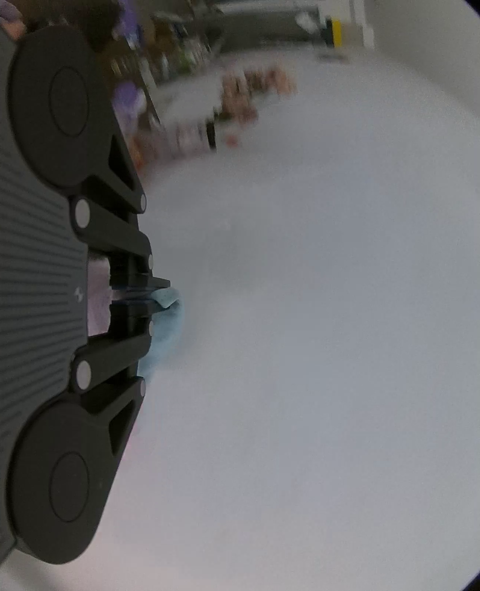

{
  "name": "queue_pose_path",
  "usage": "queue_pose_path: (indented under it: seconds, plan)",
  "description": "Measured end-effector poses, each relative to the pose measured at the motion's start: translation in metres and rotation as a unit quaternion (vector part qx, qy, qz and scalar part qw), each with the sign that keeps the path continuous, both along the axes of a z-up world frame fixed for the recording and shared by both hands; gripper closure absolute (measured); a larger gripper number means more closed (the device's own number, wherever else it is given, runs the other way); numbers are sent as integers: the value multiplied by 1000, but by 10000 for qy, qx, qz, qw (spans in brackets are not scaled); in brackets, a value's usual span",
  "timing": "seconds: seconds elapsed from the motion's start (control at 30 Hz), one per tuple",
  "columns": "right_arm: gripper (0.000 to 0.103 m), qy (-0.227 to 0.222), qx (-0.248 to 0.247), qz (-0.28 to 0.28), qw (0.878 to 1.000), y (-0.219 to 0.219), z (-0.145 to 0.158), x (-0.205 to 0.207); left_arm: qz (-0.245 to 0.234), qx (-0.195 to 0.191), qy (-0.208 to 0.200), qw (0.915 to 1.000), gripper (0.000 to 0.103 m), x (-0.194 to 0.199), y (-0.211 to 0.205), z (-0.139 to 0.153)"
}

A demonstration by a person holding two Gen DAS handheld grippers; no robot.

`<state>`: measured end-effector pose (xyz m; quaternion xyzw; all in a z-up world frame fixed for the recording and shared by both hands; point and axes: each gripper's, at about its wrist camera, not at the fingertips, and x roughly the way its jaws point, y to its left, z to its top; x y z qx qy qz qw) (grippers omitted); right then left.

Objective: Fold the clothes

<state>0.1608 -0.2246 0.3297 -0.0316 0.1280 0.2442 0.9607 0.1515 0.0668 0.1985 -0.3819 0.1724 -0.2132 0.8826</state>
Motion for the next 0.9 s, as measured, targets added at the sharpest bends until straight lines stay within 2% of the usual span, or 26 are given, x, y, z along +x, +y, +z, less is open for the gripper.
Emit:
queue_pose_path:
  seconds: [0.1, 0.13, 0.2, 0.27, 0.3, 0.37, 0.4, 0.47, 0.5, 0.53, 0.6, 0.67, 0.7, 0.73, 0.77, 0.8, 0.83, 0.87, 0.9]
  plan:
    - [100, 35, -52, 502, 9987, 9, 10, -52, -406, -512, 307, 9974, 0, -29, 8, -19]
    - [100, 101, -95, 603, 9981, 15, 1, -58, -460, -705, 370, 9958, 3, -36, 11, -25]
    - [100, 179, -198, 791, 9965, 30, -11, -68, -475, -815, 434, 9946, 27, -41, 20, -30]
    - [100, 49, -196, 864, 9961, 43, -17, -73, -350, -650, 428, 9964, 92, -43, 31, -19]
    - [100, -68, -162, 869, 9961, 49, -19, -74, -207, -468, 334, 9981, 100, -42, 37, -11]
    - [100, -553, 37, 1022, 9932, 52, -23, -85, 300, 63, -119, 9995, 103, -55, 45, 12]
    - [100, -819, 163, 1100, 9904, 50, -25, -93, 492, 308, -418, 9974, 103, -68, 47, 22]
    - [100, -972, 319, 1066, 9890, 42, -41, -112, 643, 679, -1067, 9899, 102, -100, 48, 37]
    - [100, -1003, 377, 1052, 9887, 35, -54, -123, 625, 892, -1270, 9859, 102, -117, 48, 39]
    - [100, -914, 393, 1001, 9900, 26, -73, -136, 488, 1089, -1265, 9848, 102, -131, 46, 33]
    - [99, -345, 364, 759, 9959, 8, -121, -158, 167, 1354, -788, 9875, 100, -155, 40, 2]
    - [90, 728, 69, 350, 9967, -10, -182, -180, -143, 1606, -254, 9866, 82, -177, 34, -34]
    - [90, 1361, -116, 224, 9904, -19, -213, -192, -265, 1730, -76, 9845, 76, -185, 32, -53]
    - [90, 1988, -205, 318, 9793, -30, -239, -205, -386, 1853, 103, 9819, 66, -194, 30, -72]
    - [89, 2419, -86, 361, 9696, -39, -259, -218, -463, 2011, 284, 9781, 59, -199, 26, -87]
    - [88, 2720, 22, 352, 9616, -48, -274, -230, -487, 2207, 468, 9730, 58, -198, 21, -98]
    - [78, 2663, 98, 195, 9636, -53, -274, -237, -499, 2348, 608, 9689, 57, -193, 15, -107]
    - [64, 2605, 174, 37, 9653, -58, -274, -245, -497, 2425, 698, 9663, 57, -180, 8, -112]
    - [58, 2497, 241, -143, 9679, -63, -273, -249, -495, 2502, 789, 9637, 56, -168, 1, -118]
